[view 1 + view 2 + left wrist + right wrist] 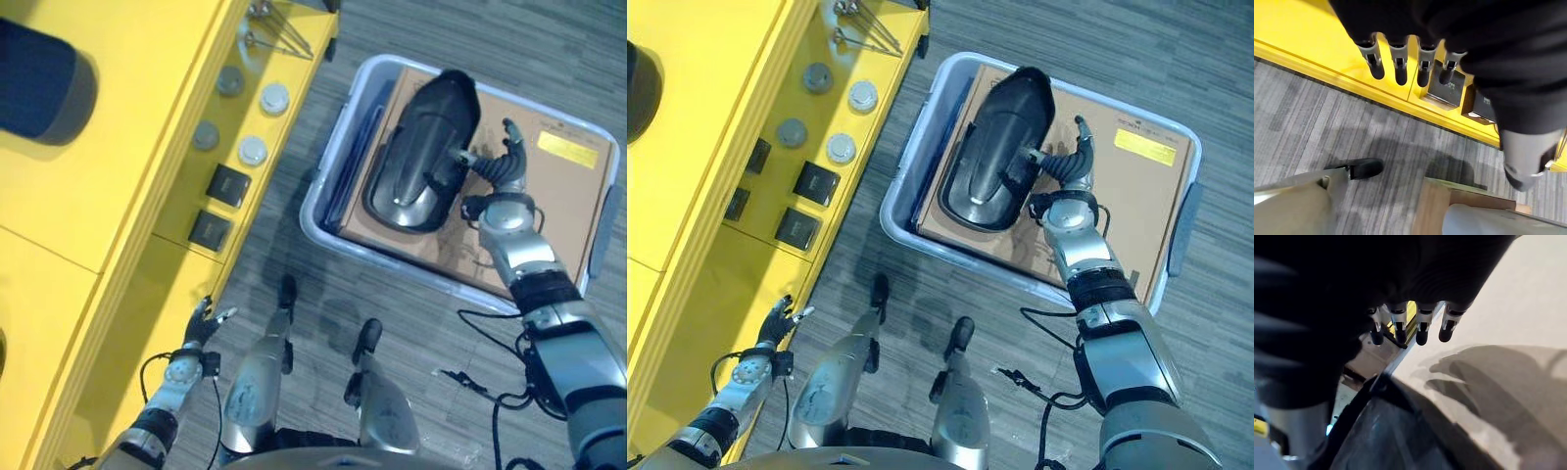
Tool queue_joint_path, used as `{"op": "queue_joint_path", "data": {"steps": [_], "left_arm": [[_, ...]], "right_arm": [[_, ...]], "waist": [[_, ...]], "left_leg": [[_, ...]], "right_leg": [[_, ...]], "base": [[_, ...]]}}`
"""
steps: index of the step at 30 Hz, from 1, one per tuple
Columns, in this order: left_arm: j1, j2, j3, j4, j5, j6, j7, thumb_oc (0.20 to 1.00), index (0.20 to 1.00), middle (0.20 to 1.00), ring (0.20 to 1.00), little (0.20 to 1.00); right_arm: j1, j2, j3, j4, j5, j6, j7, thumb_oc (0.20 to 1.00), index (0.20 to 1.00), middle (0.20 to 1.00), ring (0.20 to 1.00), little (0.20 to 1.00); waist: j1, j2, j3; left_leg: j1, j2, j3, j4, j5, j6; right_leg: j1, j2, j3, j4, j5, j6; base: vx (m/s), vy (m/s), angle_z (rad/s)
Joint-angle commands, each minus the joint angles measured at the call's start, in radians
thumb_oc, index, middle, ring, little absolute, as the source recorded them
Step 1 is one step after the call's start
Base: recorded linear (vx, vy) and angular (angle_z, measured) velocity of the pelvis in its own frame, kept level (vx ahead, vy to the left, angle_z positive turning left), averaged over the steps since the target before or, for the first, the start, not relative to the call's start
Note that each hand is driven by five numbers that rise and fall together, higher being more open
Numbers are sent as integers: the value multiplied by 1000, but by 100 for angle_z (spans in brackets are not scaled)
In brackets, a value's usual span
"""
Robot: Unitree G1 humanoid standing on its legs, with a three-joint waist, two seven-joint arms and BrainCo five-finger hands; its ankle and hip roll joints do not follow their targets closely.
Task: Move parts from the plastic box to the shelf.
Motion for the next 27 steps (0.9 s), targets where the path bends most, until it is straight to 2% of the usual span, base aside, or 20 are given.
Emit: {"op": "queue_joint_path", "data": {"steps": [1, 4, 6, 7, 8, 11, 12, 15, 20, 22, 24, 25, 27], "left_arm": [[2, 23, -28, 15, -27, -29, -14, 1000, 1000, 1000, 1000, 1000], [-7, 26, -23, 9, -37, -17, -18, 1000, 1000, 1000, 1000, 1000], [-9, 26, -26, 2, -40, -10, -11, 1000, 1000, 1000, 1000, 1000], [-9, 26, -26, 1, -39, -9, -10, 1000, 1000, 1000, 1000, 1000], [-9, 28, -29, -4, -40, -5, -8, 1000, 1000, 1000, 1000, 1000], [-9, 35, -31, -6, -47, 0, -8, 1000, 1000, 1000, 1000, 1000], [-7, 37, -30, -7, -39, -23, 2, 1000, 1000, 1000, 1000, 1000], [-4, 60, -22, -63, -56, -78, 50, 1000, 1000, 1000, 1000, 1000], [13, 90, -13, -186, -30, -103, 56, 1000, 1000, 1000, 1000, 1000], [25, 107, -13, -251, -12, -83, 42, 1000, 1000, 1000, 1000, 1000], [32, 122, -17, -311, 0, -76, 16, 1000, 1000, 1000, 1000, 1000], [35, 131, -22, -348, -1, -64, 4, 1000, 1000, 1000, 1000, 1000], [34, 150, -35, -404, -28, -45, -10, 1000, 1000, 1000, 1000, 1000]], "right_arm": [[-14, -66, 33, -46, -30, -6, 45, 1000, 1000, 1000, 1000, 1000], [-7, -53, 53, -44, -57, 78, 81, 1000, 1000, 1000, 1000, 1000], [-1, -46, 83, -5, -98, 194, 138, 1000, 1000, 1000, 1000, 1000], [0, -42, 102, 19, -139, 259, 164, 423, 423, 423, 423, 423], [2, -38, 124, 54, -159, 285, 177, 200, 200, 200, 200, 200], [3, -27, 176, 144, -253, 406, 233, 200, 200, 200, 200, 200], [5, -24, 191, 178, -268, 436, 251, 200, 200, 200, 200, 200], [28, -8, 209, 346, -210, 457, 320, 200, 200, 200, 200, 200], [99, 21, 148, 531, -199, 430, 357, 200, 200, 200, 200, 200], [147, 33, 120, 568, -204, 403, 353, 200, 200, 200, 200, 200], [178, 32, 100, 589, -202, 366, 334, 200, 200, 200, 200, 200], [193, 30, 90, 597, -190, 319, 301, 200, 200, 200, 200, 200], [203, 25, 78, 582, -176, 269, 234, 200, 200, 200, 200, 200]], "waist": [[-21, -17, -23], [-25, -15, -23], [-29, -17, -22], [-29, -18, -22], [-29, -18, -24], [-24, -22, -39], [-21, -24, -45], [-1, -24, -75], [29, -32, -127], [41, -36, -158], [48, -39, -184], [52, -39, -199], [49, -41, -227]], "left_leg": [[16, 18, -27, 105, -215, -38], [30, 21, -24, 86, -211, -38], [46, 26, -20, 68, -209, -38], [53, 28, -17, 64, -209, -39], [62, 31, -16, 57, -208, -39], [89, 37, -17, 41, -209, -43], [96, 39, -16, 35, -207, -44], [124, 45, -22, 14, -203, -48], [161, 49, -36, -1, -203, -55], [180, 53, -38, -9, -200, -60], [192, 59, -38, -9, -199, -65], [203, 63, -37, -9, -202, -70], [217, 70, -34, -9, -201, -75]], "right_leg": [[-41, -22, 8, 32, -80, -40], [-50, -25, 8, 43, -81, -37], [-56, -25, 9, 54, -82, -36], [-57, -24, 8, 58, -82, -36], [-55, -23, 7, 60, -82, -37], [-42, -21, -2, 59, -82, -38], [-36, -21, -7, 55, -80, -38], [-8, -21, -29, 36, -76, -39], [42, -17, -64, 5, -66, -34], [62, -16, -79, -2, -64, -31], [77, -16, -93, -2, -65, -29], [91, -14, -98, -2, -69, -29], [108, -11, -101, -2, -72, -30]], "base": [[0, 0, 0], [4, 5, 1], [0, 0, 0], [0, 0, 0], [31, -19, 1], [39, -38, 7], [28, -59, 13], [26, -96, 6], [46, -115, 16], [82, -151, 5], [54, -127, 10], [49, -113, 13], [38, -90, 9]]}}
